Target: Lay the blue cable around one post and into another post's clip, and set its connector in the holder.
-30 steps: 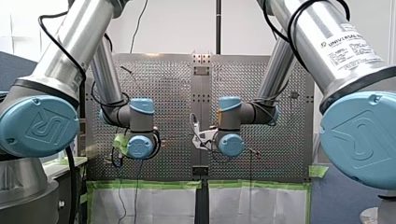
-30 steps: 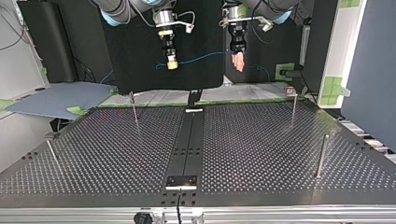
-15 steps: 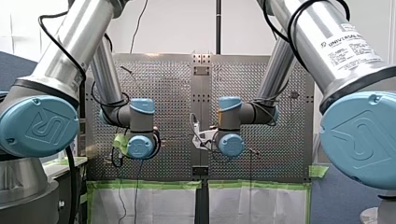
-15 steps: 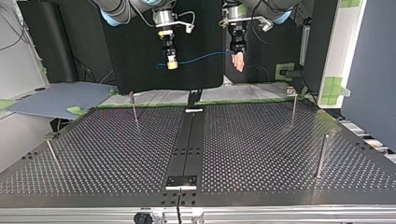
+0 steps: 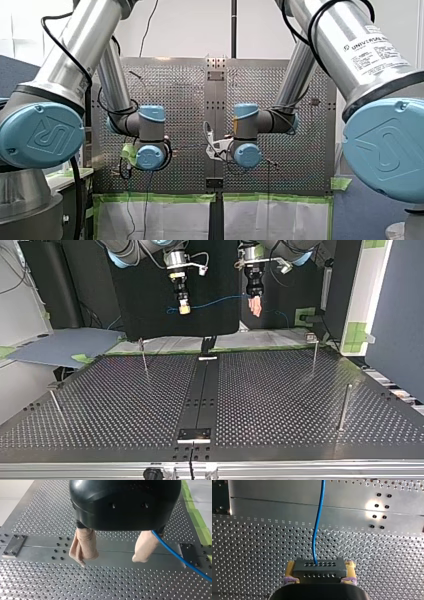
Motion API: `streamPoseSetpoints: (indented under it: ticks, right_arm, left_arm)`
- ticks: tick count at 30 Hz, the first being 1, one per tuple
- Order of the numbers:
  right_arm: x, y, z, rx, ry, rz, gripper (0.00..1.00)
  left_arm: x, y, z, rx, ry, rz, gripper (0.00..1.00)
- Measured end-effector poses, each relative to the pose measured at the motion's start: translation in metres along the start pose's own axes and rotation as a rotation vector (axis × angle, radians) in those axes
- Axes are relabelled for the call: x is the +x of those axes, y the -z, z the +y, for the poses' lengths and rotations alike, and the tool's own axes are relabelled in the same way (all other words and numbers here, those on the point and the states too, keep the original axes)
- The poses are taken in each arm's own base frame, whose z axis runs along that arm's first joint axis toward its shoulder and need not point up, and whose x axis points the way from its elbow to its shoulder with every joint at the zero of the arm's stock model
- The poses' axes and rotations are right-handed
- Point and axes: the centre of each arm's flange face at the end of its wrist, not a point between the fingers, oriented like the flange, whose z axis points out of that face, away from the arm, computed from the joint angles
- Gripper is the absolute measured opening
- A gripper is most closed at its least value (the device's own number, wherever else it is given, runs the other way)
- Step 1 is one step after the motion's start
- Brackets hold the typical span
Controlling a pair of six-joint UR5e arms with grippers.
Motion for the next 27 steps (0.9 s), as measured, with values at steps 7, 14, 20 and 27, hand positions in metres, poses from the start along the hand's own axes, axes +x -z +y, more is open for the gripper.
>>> streamPoseSetpoints:
  ticks: [7, 14, 20, 27]
  right_arm:
    - [0.000, 0.000, 0.000, 0.000, 0.000, 0.000, 0.00]
    - [0.000, 0.000, 0.000, 0.000, 0.000, 0.000, 0.00]
    - [-0.005, 0.001, 0.002, -0.003, 0.002, -0.016, 0.00]
    - [-0.017, 0.007, 0.004, -0.002, 0.014, -0.070, 0.00]
  left_arm:
    - [0.000, 0.000, 0.000, 0.000, 0.000, 0.000, 1.00]
    - [0.000, 0.000, 0.000, 0.000, 0.000, 0.000, 1.00]
    - [0.000, 0.000, 0.001, -0.004, 0.005, 0.001, 1.00]
    - [0.000, 0.000, 0.001, -0.005, 0.005, 0.001, 1.00]
